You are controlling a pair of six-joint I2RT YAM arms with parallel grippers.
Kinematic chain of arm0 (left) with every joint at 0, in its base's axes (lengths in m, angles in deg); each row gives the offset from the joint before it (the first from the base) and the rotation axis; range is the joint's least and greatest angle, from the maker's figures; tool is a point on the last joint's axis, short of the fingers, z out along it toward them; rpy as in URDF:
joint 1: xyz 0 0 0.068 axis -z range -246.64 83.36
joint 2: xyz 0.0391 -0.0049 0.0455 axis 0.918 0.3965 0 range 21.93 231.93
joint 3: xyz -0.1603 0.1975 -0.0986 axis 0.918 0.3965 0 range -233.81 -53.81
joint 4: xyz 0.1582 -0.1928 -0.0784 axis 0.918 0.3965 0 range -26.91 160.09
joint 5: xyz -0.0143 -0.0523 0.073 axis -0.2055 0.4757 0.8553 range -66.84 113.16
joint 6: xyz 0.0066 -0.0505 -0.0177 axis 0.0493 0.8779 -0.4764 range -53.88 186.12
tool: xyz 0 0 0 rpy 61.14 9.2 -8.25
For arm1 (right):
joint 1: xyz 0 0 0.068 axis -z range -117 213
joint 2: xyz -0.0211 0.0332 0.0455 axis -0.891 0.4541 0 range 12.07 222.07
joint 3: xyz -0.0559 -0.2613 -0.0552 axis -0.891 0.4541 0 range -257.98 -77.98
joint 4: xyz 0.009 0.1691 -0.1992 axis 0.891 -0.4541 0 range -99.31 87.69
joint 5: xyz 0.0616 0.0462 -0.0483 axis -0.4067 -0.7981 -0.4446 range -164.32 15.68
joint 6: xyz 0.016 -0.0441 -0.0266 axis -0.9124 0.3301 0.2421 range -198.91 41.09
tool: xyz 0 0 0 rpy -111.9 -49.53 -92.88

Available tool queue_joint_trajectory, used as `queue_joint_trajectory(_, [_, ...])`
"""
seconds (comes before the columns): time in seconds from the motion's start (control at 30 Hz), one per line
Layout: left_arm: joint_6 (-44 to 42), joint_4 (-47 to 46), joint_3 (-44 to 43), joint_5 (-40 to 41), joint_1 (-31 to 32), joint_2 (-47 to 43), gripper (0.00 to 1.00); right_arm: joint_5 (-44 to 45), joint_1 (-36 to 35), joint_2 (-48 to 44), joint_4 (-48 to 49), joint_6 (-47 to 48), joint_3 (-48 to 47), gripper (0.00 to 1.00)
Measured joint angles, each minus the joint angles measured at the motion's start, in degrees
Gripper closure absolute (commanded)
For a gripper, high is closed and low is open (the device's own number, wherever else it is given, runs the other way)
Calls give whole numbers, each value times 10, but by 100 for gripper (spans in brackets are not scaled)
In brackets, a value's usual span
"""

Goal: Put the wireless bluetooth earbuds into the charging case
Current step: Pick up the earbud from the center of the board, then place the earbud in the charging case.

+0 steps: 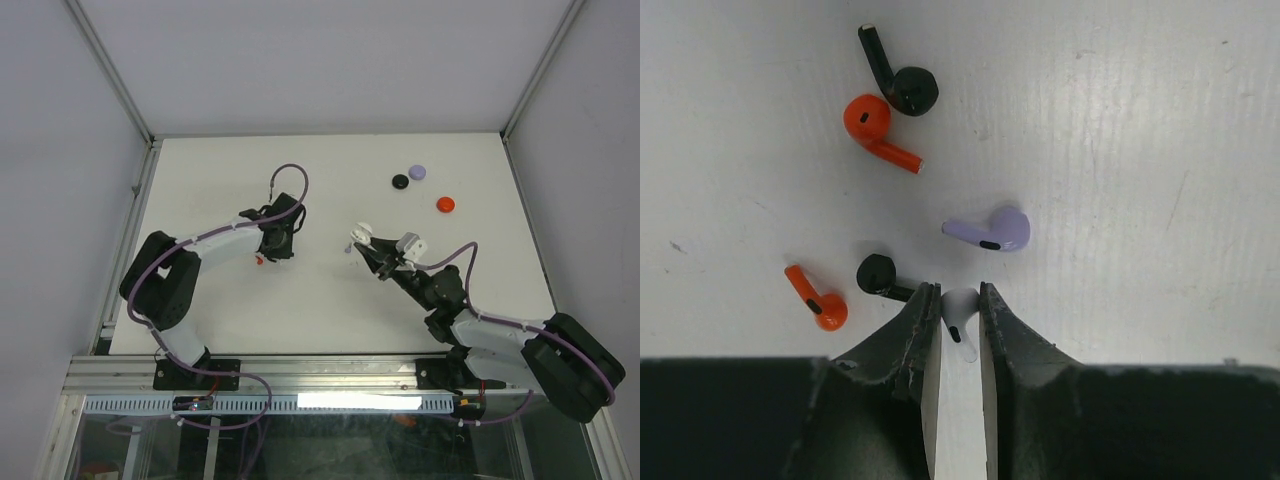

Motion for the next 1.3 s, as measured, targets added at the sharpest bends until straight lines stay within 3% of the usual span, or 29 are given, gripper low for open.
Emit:
queue_joint_trajectory(0.27, [-8,-78,42,-3,8,-111,93,-23,0,21,-7,6,-18,100])
queue_joint_trajectory(0.57, [-50,-220,103,4,65,-262,94,-44,0,49,-15,4,-65,100])
queue_joint_trajectory(0.97, [-130,-382,137,19,151,-352,94,-48,-8,76,-13,-30,-95,100])
queue_joint_trajectory(1.3, [-212,-518,173,16,214,-361,93,-49,-11,78,-10,-69,-98,100])
